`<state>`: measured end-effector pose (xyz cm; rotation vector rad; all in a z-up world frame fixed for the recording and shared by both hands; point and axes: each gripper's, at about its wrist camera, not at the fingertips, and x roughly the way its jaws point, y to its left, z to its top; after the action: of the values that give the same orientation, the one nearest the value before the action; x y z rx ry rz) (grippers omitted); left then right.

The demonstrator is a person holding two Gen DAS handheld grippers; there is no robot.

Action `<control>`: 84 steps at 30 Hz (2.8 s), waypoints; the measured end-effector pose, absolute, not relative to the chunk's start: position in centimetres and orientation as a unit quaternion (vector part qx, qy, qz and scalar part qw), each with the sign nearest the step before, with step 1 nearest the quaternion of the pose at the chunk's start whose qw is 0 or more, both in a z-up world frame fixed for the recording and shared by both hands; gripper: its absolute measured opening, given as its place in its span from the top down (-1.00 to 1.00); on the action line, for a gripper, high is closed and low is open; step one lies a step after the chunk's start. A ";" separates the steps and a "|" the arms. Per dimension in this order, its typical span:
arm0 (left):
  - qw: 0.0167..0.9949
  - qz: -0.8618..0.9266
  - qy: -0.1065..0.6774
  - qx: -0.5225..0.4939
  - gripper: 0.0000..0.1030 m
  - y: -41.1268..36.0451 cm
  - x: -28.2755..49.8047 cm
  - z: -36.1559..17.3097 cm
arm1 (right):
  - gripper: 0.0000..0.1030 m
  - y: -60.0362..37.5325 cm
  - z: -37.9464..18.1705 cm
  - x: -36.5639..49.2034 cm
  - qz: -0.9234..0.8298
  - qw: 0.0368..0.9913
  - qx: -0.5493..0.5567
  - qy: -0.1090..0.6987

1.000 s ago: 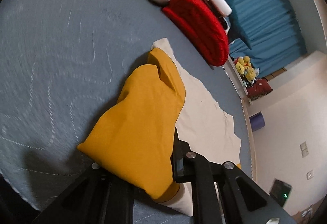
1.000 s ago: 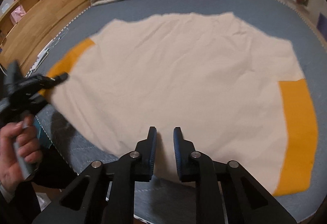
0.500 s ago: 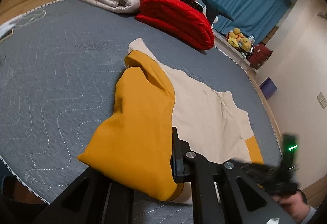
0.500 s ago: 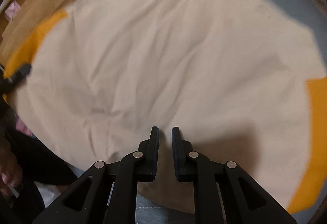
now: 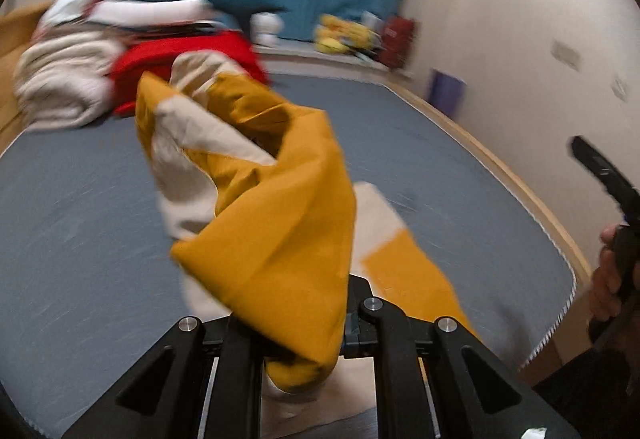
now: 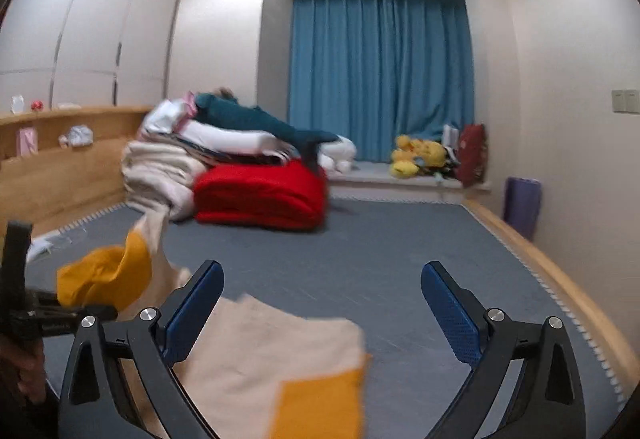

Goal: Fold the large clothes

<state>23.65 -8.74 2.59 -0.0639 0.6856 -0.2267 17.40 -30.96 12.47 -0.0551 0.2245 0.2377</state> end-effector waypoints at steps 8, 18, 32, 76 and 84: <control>0.875 -0.205 0.434 0.056 0.79 -23.6 27.2 -5.7 | -0.72 -38.1 7.5 19.2 0.084 0.971 0.041 0.222; 0.823 -0.265 0.499 0.054 0.05 -24.9 26.3 -9.0 | 0.21 -44.5 4.2 24.3 0.081 0.936 0.138 0.314; 0.865 -0.148 0.479 -0.018 -0.09 -10.0 23.8 -4.3 | 0.12 -35.9 -3.8 27.8 0.181 0.834 0.101 0.511; 0.824 -0.138 0.543 -0.086 -0.15 -9.1 28.6 -8.1 | 0.65 -41.1 -8.8 25.4 0.095 0.807 0.075 0.578; 0.860 -0.128 0.489 -0.070 -0.09 -12.0 39.1 -4.7 | 0.95 -40.3 -13.1 24.7 0.087 0.768 -0.015 0.634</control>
<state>39.06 -11.99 -4.66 -0.1462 1.0274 -0.2690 24.72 -40.30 -13.07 -0.0332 1.3763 0.1898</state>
